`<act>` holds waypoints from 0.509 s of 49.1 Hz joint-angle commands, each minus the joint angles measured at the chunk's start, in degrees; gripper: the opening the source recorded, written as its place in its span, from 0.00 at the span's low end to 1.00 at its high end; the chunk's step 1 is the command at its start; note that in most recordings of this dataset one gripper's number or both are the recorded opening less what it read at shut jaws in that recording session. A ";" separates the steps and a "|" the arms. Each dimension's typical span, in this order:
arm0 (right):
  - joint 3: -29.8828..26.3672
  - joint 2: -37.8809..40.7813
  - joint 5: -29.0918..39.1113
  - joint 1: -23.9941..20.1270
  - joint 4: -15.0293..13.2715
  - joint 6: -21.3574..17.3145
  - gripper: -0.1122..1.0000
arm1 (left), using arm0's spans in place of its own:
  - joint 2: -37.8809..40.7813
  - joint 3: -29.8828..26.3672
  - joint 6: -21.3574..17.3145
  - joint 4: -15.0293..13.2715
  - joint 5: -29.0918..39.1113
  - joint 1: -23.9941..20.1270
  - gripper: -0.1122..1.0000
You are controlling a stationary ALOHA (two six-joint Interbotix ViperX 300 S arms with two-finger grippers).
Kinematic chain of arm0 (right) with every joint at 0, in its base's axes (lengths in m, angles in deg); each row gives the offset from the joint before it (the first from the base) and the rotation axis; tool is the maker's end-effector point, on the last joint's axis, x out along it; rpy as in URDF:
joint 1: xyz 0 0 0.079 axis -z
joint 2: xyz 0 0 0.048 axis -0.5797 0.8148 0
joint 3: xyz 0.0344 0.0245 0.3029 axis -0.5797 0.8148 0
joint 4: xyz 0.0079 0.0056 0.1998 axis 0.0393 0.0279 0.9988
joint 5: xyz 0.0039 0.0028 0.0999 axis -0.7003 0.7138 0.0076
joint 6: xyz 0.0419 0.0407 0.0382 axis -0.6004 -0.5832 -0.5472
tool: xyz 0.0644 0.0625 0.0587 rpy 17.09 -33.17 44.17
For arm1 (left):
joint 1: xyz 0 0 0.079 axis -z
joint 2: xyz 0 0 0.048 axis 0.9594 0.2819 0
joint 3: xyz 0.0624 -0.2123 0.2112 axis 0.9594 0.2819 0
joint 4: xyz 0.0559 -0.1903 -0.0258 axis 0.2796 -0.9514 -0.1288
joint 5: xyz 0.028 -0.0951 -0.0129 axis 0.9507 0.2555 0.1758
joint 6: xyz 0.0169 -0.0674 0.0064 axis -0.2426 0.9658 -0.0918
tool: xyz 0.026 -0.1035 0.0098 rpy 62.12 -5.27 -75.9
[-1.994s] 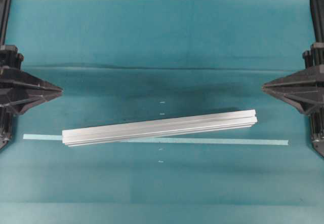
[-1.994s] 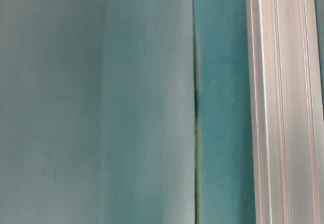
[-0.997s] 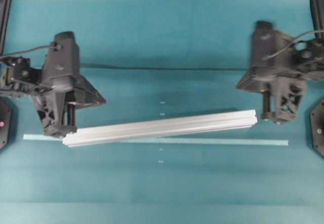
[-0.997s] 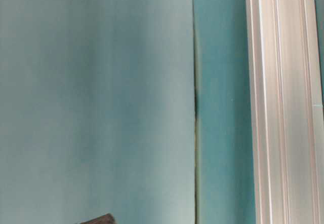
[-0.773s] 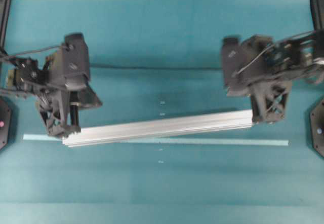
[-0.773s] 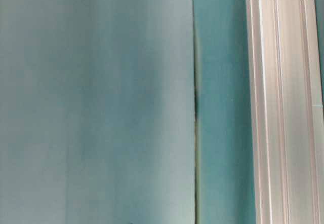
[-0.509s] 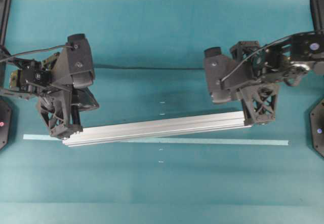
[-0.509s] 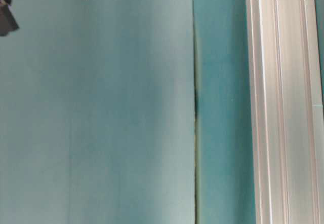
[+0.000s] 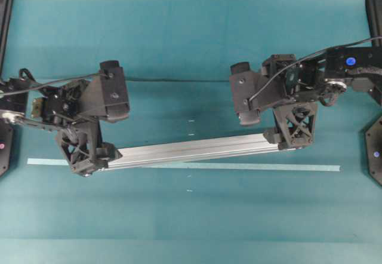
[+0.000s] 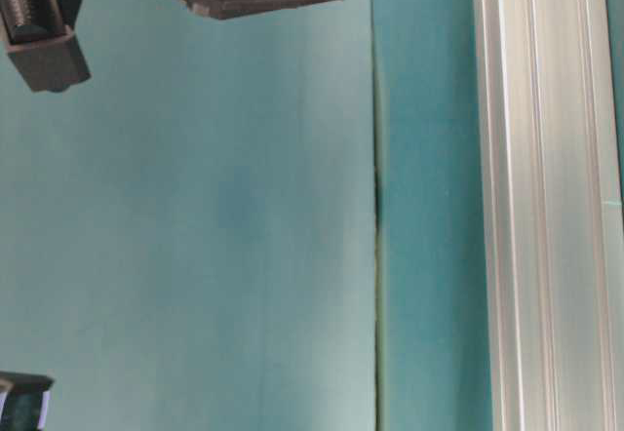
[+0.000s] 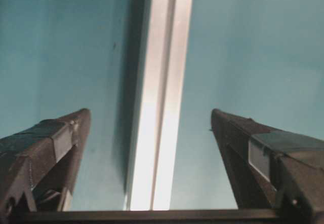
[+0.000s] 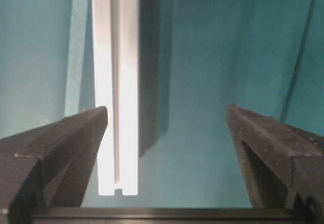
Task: Lift the metal rail with both hands.
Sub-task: 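Lower the open left and right grippers over the rail ends, then close both grippers around the rail near each end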
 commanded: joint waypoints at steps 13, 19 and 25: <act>2.29 0.79 -3.52 -0.88 0.09 -0.44 0.99 | 4.04 1.67 0.53 0.18 -6.50 -0.18 0.97; 4.31 1.58 -5.36 -1.23 0.88 -0.62 0.99 | 6.33 2.46 0.44 0.18 -8.44 0.00 0.97; 6.68 2.29 -8.79 -1.58 1.05 -0.88 0.99 | 8.70 3.87 -0.09 0.18 -11.25 -0.09 0.97</act>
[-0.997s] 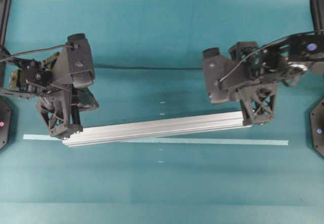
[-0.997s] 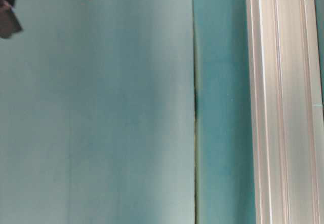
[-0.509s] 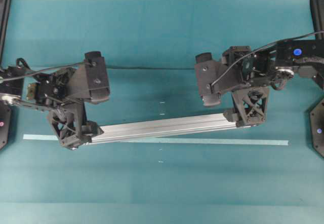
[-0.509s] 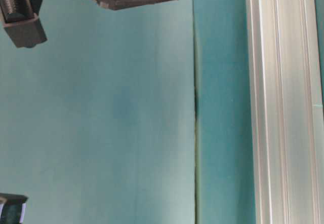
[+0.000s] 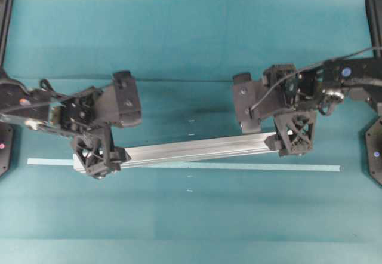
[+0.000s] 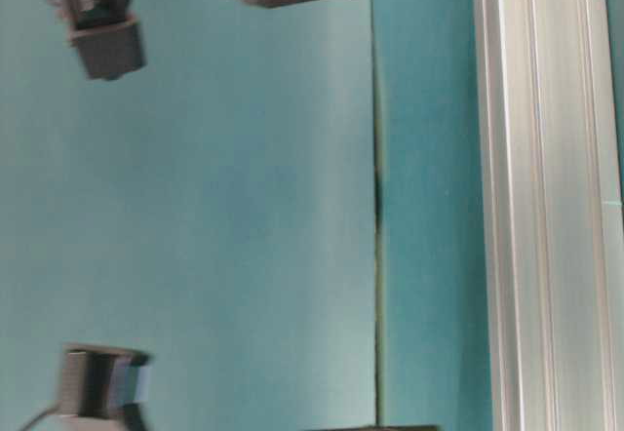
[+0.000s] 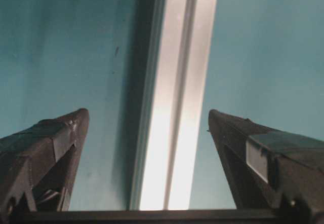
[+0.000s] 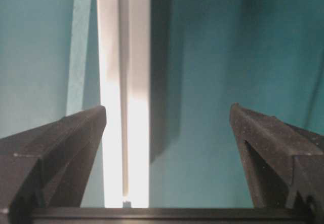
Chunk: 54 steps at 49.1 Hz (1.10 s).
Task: Lift the metal rail with both hands.
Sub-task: 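Close both grippers around the rail near each end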
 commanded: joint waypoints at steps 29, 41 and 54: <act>2.99 4.92 -7.65 -2.81 1.93 -0.09 0.99 | 5.80 2.64 -0.18 0.09 -9.32 0.79 0.97; 3.16 6.24 -8.09 -3.08 2.02 -0.18 0.99 | 6.33 2.72 0.18 0.09 -9.76 2.20 0.97; 5.71 6.42 -10.99 -3.08 2.02 -2.20 0.99 | 8.09 2.90 0.35 0.09 -11.60 2.64 0.97</act>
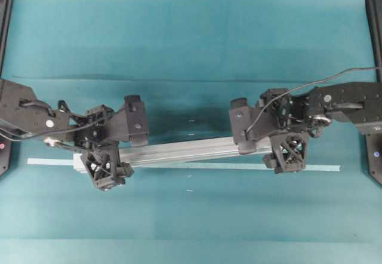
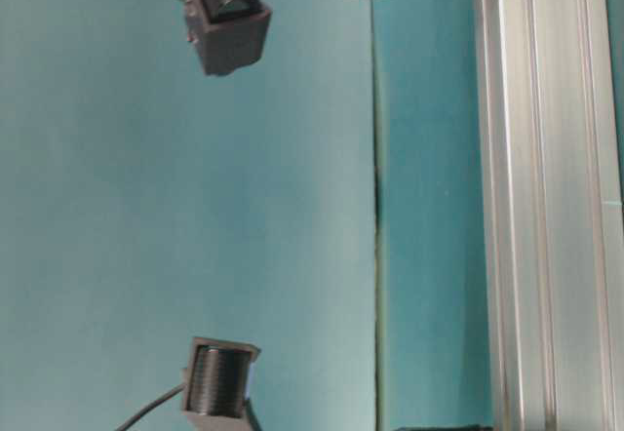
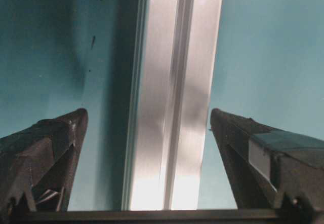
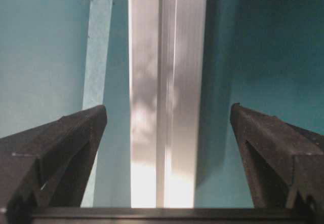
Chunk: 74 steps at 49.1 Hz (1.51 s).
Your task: Lift the metal rail with both hands.
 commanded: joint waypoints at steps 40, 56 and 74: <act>1.58 1.76 -3.43 -0.26 0.18 -1.23 0.83 | 0.35 1.49 -0.09 0.18 -4.39 1.05 0.79; 1.41 1.85 -1.85 -0.18 0.09 -1.05 0.43 | 0.26 1.49 -0.62 0.18 -5.71 1.58 0.38; 1.32 1.93 -2.11 -0.18 0.09 -0.79 0.43 | 0.26 1.49 0.00 0.18 -5.62 1.58 0.38</act>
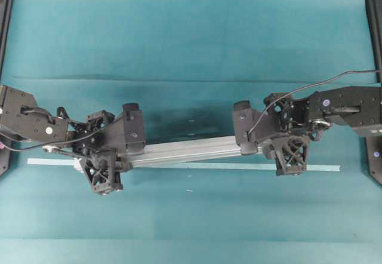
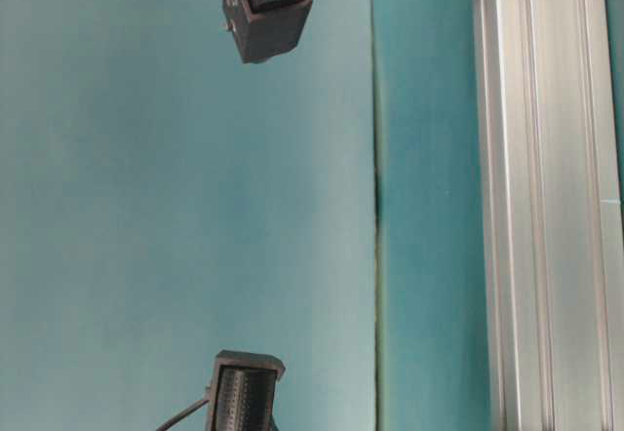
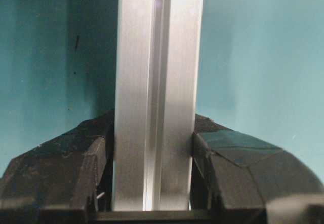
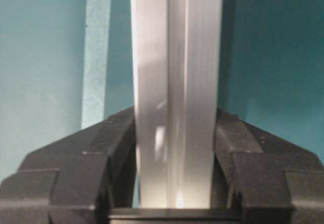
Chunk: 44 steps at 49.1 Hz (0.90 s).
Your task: Lift the metal rail with both hands.
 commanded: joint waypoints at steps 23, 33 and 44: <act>-7.21 -9.93 14.68 2.72 0.18 -0.26 0.43 | -7.91 -8.96 0.00 -0.18 13.54 -0.62 0.38; -13.18 -13.89 24.61 3.16 0.09 -0.35 0.43 | -13.89 -13.80 0.00 -0.18 22.50 -1.67 0.38; -21.01 -16.26 34.10 3.25 0.18 -1.32 0.43 | -18.98 -21.27 -0.26 -0.18 34.63 -3.43 0.38</act>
